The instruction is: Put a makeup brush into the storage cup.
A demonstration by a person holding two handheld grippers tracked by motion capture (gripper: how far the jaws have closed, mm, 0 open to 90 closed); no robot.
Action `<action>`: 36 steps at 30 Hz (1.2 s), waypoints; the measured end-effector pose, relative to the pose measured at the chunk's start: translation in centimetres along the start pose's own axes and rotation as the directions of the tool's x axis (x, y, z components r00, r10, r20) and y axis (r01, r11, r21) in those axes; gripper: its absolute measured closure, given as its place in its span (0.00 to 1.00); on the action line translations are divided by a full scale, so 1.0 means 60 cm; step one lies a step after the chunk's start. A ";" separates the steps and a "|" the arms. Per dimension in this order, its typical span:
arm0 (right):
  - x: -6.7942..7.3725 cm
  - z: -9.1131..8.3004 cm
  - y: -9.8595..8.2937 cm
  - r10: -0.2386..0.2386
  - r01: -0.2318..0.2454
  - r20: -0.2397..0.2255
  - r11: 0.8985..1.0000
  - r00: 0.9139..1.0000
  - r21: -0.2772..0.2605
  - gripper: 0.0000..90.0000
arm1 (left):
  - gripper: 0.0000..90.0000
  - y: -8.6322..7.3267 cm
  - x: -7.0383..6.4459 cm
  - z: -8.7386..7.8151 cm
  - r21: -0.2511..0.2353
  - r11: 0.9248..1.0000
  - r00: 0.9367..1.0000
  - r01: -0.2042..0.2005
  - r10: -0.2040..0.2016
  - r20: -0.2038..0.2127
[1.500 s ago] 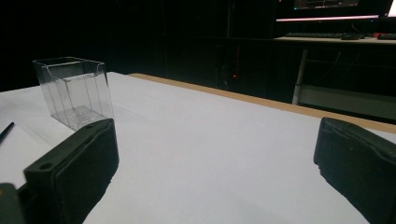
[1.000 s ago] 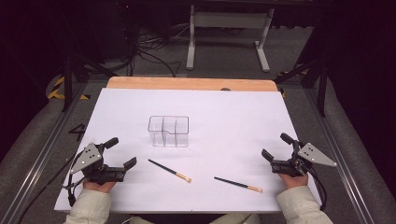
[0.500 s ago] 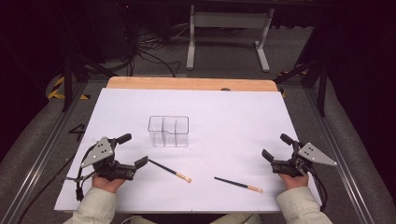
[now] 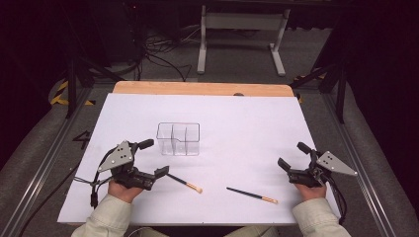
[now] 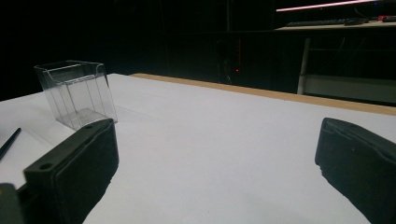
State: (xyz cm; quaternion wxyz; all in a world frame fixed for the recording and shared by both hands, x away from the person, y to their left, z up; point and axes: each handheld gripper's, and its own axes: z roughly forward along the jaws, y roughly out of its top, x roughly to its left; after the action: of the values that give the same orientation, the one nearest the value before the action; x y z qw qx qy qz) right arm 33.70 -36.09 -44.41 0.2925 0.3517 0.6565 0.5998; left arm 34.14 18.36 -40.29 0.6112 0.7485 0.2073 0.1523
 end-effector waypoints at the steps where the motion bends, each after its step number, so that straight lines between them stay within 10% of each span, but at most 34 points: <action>1: 0.000 0.000 0.000 0.000 0.000 0.001 1.000 1.000 0.001 0.00 | 0.01 0.002 -0.001 0.001 0.004 1.000 1.000 0.002 -0.002 0.007; 13: 0.000 0.000 -0.001 0.000 0.000 0.010 1.000 1.000 0.013 0.00 | 0.01 0.047 0.003 0.017 0.171 0.982 0.994 -0.077 0.063 0.087; 26: -0.001 -0.001 -0.002 0.010 -0.010 0.015 1.000 1.000 0.019 0.00 | 0.04 0.087 -0.008 0.050 0.409 0.888 0.974 -0.209 0.152 0.168; 28: -0.001 -0.002 -0.002 0.012 -0.012 0.014 1.000 1.000 0.020 0.00 | 0.04 0.096 -0.013 0.054 0.456 0.858 0.969 -0.238 0.178 0.170; 30: -0.001 -0.002 -0.002 0.012 -0.012 0.014 1.000 1.000 0.020 0.00 | 0.04 0.097 -0.013 0.055 0.469 0.850 0.969 -0.238 0.173 0.177; 33: -0.002 -0.002 -0.002 0.012 -0.012 0.014 1.000 1.000 0.021 0.00 | 0.03 0.105 -0.016 0.063 0.541 0.802 0.966 -0.254 0.180 0.188; 36: -0.002 -0.002 -0.002 0.014 -0.014 0.015 1.000 1.000 0.022 0.00 | 0.03 0.109 -0.018 0.066 0.559 0.785 0.963 -0.266 0.191 0.190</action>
State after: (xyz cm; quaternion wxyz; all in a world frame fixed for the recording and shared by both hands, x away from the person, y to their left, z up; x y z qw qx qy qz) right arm 33.66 -36.23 -44.55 0.2892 0.3640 0.6584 0.5919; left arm 35.93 13.40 -34.66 0.3428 0.9262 0.1132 0.1084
